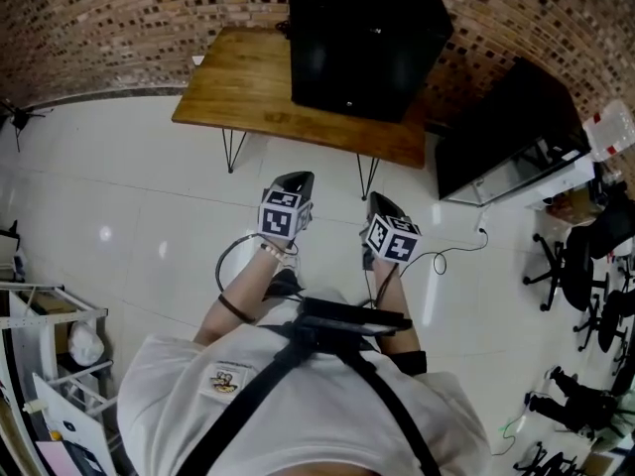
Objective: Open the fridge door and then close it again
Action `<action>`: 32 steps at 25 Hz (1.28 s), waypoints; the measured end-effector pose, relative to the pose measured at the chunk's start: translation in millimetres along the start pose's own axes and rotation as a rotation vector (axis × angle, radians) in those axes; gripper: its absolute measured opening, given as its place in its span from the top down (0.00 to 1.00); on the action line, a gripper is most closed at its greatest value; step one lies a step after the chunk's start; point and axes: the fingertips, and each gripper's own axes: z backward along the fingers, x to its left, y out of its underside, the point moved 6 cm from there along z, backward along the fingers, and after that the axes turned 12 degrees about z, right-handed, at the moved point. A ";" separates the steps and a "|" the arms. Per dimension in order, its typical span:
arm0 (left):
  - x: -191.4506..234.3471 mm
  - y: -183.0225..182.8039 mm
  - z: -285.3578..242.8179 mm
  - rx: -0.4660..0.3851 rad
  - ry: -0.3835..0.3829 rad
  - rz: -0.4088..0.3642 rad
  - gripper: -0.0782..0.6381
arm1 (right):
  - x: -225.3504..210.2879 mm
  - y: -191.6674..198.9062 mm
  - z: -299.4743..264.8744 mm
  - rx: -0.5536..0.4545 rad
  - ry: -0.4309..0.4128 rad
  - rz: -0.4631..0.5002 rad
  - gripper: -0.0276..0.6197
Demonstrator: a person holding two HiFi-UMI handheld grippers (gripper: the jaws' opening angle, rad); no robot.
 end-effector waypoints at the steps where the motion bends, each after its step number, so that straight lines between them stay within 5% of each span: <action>1: -0.6 2.8 2.6 0.004 -0.007 0.002 0.89 | -3.1 -1.4 4.5 -0.015 -0.001 -0.003 0.93; 7: -3.7 6.1 34.9 0.012 -0.076 -0.026 0.89 | -18.0 -31.1 16.0 -0.091 -0.075 0.059 0.93; 12: 30.1 12.4 64.6 0.019 -0.114 -0.012 0.89 | 8.8 -101.9 11.8 -0.200 -0.146 0.153 0.93; 23: 135.5 -32.4 64.6 0.070 0.091 -0.055 0.89 | 140.7 -275.9 -37.1 -0.416 -0.120 0.279 0.92; 32: 206.4 -74.4 82.0 0.056 0.143 -0.033 0.89 | 212.9 -296.7 -76.0 -0.397 -0.031 0.295 0.91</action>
